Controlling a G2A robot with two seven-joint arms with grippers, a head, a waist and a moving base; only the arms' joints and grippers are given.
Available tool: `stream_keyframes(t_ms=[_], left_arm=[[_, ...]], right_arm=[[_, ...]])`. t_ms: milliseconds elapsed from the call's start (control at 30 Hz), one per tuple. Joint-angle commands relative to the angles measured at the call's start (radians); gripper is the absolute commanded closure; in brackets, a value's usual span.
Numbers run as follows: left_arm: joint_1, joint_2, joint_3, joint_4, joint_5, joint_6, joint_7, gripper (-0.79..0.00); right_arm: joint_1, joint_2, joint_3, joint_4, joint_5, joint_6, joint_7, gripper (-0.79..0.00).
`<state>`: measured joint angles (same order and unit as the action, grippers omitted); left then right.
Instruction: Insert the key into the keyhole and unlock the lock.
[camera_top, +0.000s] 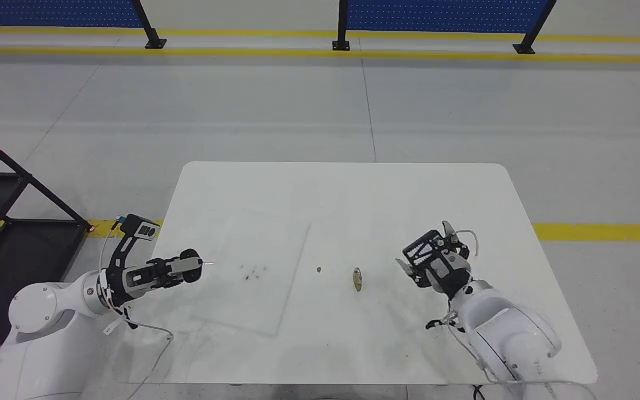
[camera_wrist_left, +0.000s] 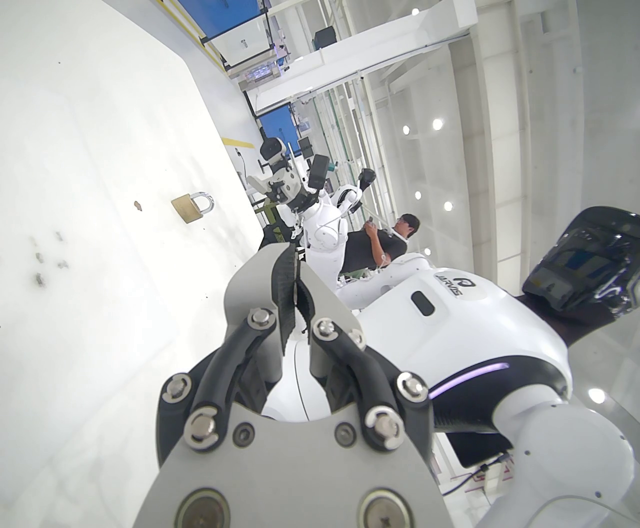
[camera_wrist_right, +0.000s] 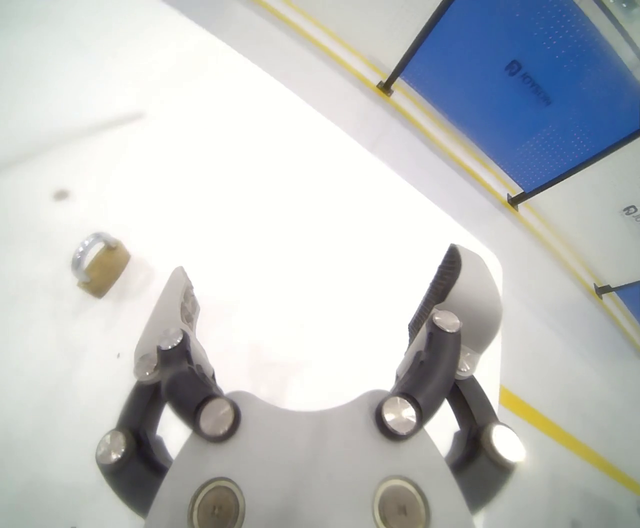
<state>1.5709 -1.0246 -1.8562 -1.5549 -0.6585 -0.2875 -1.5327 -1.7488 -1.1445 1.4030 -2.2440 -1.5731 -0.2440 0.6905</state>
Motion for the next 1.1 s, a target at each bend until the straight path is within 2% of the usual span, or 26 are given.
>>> stream_keyframes(t_ms=[0,167,267,467,700,800,1067], left_arm=[[0.0,0.0,0.0,0.0,0.0,0.0,0.0,0.0],[0.0,0.0,0.0,0.0,0.0,0.0,0.0,0.0],[0.0,0.0,0.0,0.0,0.0,0.0,0.0,0.0],[0.0,0.0,0.0,0.0,0.0,0.0,0.0,0.0],[0.0,0.0,0.0,0.0,0.0,0.0,0.0,0.0],[0.0,0.0,0.0,0.0,0.0,0.0,0.0,0.0],[0.0,0.0,0.0,0.0,0.0,0.0,0.0,0.0]], right_arm=[[0.015,-0.002,-0.027,-0.024,-0.013,0.0,0.052,-0.785],[0.049,-0.008,-0.08,-0.095,0.032,-0.008,0.158,-0.785],[0.077,-0.011,-0.115,-0.106,0.097,-0.026,0.289,-0.785],[0.19,-0.024,-0.19,-0.106,0.253,-0.018,0.476,-0.785],[0.319,-0.035,-0.261,-0.103,0.333,0.025,0.668,-0.785],[0.373,-0.041,-0.286,-0.055,0.302,0.063,0.678,-0.785],[0.378,-0.042,-0.289,-0.047,0.297,0.069,0.674,-0.785]])
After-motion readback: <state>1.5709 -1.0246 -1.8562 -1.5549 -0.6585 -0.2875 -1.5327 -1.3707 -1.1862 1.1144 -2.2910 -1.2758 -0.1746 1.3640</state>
